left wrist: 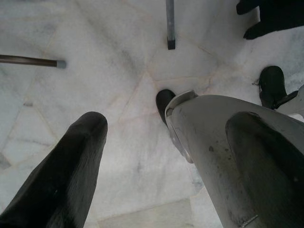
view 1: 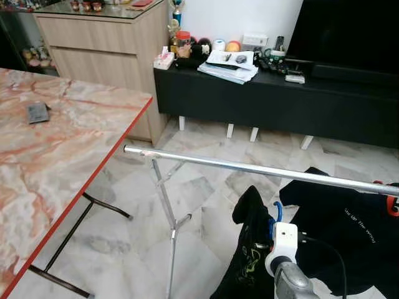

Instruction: Hang hanger

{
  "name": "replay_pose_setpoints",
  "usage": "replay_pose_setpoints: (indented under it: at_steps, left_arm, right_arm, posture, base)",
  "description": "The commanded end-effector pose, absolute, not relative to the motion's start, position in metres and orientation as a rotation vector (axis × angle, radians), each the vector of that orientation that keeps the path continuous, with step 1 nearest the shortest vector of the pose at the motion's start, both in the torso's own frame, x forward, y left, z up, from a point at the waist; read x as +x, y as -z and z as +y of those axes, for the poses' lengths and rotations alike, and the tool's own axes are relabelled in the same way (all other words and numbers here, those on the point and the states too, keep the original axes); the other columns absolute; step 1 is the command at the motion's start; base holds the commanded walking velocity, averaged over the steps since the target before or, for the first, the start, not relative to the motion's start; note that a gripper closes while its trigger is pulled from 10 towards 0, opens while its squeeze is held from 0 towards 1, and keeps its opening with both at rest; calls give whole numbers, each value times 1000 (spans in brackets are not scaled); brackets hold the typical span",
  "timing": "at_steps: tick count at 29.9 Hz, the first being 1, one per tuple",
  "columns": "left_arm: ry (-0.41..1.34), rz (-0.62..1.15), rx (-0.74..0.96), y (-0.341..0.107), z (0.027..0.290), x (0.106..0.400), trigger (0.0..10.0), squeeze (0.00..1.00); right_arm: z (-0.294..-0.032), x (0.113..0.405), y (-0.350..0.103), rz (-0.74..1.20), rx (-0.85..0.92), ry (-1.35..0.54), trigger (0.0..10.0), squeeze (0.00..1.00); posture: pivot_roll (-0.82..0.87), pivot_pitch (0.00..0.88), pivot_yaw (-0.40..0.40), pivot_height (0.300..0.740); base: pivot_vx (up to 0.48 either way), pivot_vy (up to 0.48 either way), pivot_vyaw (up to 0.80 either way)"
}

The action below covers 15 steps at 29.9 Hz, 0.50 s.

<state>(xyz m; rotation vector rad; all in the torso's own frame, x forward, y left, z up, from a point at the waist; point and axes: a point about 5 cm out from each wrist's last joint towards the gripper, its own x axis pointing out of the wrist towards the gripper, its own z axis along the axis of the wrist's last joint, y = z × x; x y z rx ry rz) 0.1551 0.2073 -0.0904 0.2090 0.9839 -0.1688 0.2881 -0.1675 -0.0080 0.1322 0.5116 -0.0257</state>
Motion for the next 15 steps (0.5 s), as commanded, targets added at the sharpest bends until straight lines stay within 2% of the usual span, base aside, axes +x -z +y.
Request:
replay_pose_setpoints:
  at_steps: [1, 15]
  left_arm:
    - [196, 1069, 205, 99, 206, 134, 10000, 0]
    - [191, 1066, 201, 99, 206, 135, 10000, 0]
  right_arm:
    - [-168, 295, 0, 466, 142, 40, 10000, 0]
    - [-164, 297, -2, 456, 131, 29, 10000, 0]
  posture:
    - [73, 77, -11, 740]
    - [79, 85, -13, 740]
  base:
    - [-289, 0, 0]
    - [-296, 0, 0]
